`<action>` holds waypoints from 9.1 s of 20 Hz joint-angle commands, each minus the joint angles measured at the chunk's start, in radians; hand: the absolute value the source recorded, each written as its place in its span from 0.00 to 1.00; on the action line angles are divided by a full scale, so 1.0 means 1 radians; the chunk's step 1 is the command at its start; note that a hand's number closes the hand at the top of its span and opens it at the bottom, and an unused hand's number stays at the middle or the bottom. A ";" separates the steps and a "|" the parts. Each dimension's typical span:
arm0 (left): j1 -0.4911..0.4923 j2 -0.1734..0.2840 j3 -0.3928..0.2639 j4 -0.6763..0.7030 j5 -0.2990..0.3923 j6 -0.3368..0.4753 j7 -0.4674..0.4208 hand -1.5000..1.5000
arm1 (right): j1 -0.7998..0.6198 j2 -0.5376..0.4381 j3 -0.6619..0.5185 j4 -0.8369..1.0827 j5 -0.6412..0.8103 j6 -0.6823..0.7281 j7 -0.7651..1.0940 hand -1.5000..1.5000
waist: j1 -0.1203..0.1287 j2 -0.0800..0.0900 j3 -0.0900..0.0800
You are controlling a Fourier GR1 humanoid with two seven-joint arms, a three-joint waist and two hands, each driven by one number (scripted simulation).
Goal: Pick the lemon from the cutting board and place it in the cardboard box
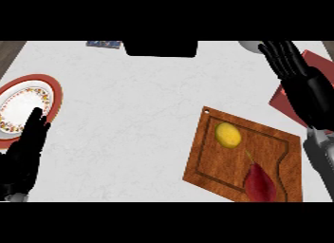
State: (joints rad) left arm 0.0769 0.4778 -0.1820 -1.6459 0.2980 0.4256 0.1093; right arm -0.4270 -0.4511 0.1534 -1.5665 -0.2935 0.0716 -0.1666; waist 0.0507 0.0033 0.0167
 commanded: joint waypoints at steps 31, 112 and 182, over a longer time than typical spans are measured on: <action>-0.181 -0.186 0.031 0.371 -0.089 -0.075 -0.139 0.50 | 0.148 -0.244 0.127 -0.423 0.585 0.106 0.868 0.00 | -0.042 -0.003 -0.018; -0.211 -0.323 0.246 0.406 -0.287 -0.237 -0.109 0.50 | -0.016 0.374 0.128 0.346 1.302 0.153 0.701 1.00 | -0.049 -0.002 -0.017; -0.213 -0.334 0.265 0.342 -0.312 -0.276 -0.069 0.50 | -0.236 -0.138 -0.681 0.777 1.137 -0.014 0.102 0.00 | -0.022 0.007 -0.015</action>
State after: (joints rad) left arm -0.1257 0.1432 0.0824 -1.3086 -0.0178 0.1580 0.0407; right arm -0.6030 -0.5845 -0.4878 -0.9772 0.8816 0.0969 -0.0107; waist 0.0247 0.0085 0.0013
